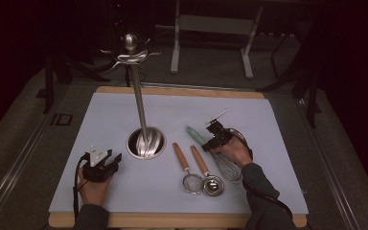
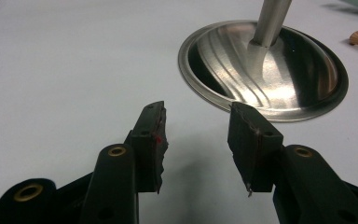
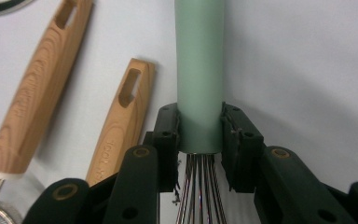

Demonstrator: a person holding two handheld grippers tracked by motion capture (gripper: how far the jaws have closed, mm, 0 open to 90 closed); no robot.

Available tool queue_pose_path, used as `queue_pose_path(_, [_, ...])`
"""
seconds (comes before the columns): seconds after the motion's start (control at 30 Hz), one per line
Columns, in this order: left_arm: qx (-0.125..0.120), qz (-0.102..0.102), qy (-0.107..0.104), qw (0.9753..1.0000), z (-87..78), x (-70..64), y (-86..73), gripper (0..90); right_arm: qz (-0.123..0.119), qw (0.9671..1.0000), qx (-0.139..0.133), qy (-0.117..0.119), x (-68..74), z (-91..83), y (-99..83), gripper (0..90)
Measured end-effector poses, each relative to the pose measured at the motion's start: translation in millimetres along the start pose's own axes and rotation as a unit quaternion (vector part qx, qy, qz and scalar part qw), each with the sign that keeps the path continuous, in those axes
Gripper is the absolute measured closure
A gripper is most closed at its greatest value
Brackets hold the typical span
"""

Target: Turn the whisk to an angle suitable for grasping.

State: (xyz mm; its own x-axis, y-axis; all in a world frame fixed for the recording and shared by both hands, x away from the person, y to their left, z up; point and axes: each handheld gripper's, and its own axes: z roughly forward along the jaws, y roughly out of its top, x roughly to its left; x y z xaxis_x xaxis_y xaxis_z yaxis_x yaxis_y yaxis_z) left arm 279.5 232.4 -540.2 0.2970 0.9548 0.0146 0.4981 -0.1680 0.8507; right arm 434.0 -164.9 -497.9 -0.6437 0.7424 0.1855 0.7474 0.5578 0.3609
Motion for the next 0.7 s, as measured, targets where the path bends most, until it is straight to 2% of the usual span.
queue_pose_path(0.27, [0.002,0.008,0.002,1.0000,0.2,-1.4,0.1,57.5,-0.004,0.9993,-0.034,0.015,0.7,-14.0,-0.9,69.1])
queue_pose_path(0.5, [0.001,0.005,0.003,1.0000,-0.5,-0.8,0.1,57.4,-0.008,0.9965,-0.077,0.032,4.9,-30.9,-0.4,69.2])
queue_pose_path(0.7, [0.001,0.006,0.002,1.0000,-0.5,-1.0,0.1,57.5,-0.013,0.9945,-0.097,0.039,7.1,-40.8,-0.7,69.1])
